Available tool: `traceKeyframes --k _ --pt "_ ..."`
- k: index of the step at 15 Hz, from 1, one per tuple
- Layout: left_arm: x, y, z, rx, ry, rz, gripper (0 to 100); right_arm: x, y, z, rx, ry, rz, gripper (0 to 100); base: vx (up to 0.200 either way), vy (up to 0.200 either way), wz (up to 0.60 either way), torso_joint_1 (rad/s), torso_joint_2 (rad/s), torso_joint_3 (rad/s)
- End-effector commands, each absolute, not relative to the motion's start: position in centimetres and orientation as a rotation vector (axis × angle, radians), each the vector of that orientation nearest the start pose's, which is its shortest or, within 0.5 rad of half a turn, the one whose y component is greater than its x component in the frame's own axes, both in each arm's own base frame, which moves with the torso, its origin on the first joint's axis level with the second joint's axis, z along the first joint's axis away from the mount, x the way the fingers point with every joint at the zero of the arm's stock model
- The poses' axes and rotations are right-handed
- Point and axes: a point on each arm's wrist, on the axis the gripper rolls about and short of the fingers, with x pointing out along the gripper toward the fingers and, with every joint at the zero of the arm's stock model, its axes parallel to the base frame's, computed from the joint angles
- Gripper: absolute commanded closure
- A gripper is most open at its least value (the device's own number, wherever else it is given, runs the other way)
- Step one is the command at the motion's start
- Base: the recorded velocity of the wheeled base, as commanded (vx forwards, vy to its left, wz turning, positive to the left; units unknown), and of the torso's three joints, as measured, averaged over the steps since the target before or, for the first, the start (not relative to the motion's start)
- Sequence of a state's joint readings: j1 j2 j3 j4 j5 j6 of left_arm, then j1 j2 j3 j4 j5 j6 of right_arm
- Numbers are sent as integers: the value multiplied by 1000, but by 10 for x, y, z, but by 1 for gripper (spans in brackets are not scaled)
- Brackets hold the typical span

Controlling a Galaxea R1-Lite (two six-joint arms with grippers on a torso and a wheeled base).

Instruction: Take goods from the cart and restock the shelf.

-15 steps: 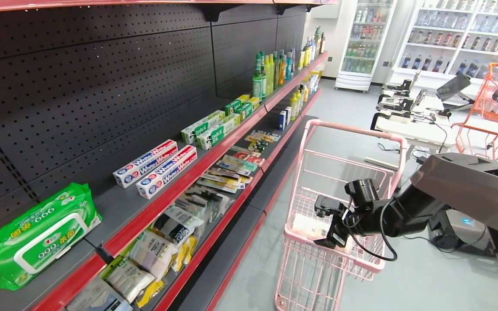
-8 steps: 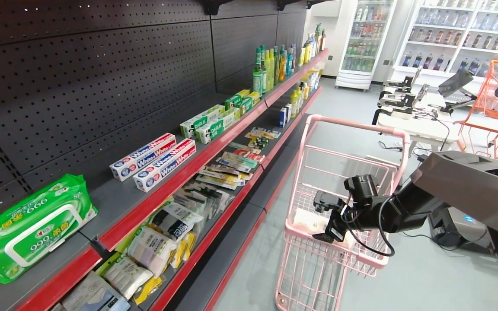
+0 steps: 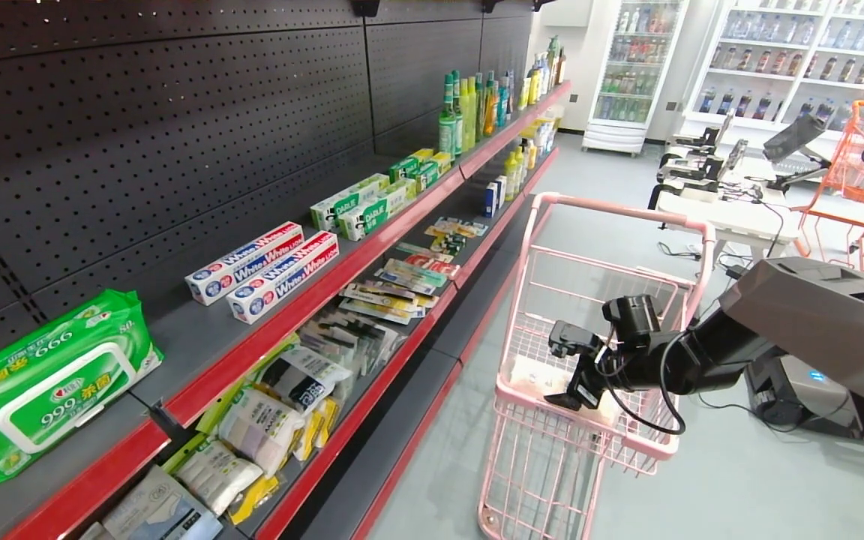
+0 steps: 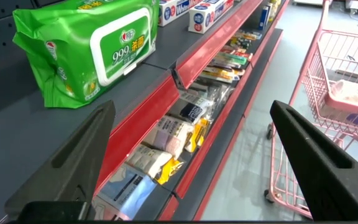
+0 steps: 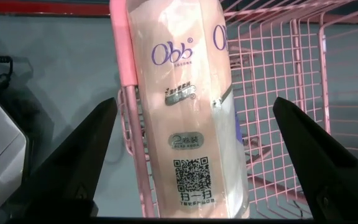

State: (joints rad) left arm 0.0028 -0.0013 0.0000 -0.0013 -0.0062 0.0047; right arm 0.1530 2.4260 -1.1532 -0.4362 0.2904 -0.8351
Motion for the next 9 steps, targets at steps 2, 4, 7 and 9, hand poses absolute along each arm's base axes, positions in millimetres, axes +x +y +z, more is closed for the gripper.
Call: traceKeyframes --k 2,4,7,9 --pt "-23 0 76 5 -2 -3 0 415 67 -22 -709 621 736 0 0 0 0 0 0 0" --pt "-23 0 76 5 -2 -3 0 412 67 -25 -716 632 742 0 0 0 0 0 0 0" --pt "-23 0 76 5 -2 -3 0 414 66 -25 -717 631 731 0 0 0 0 0 0 0" --pt "-23 0 76 5 -2 -3 0 414 66 -26 -717 634 732 0 0 0 0 -55 123 67"
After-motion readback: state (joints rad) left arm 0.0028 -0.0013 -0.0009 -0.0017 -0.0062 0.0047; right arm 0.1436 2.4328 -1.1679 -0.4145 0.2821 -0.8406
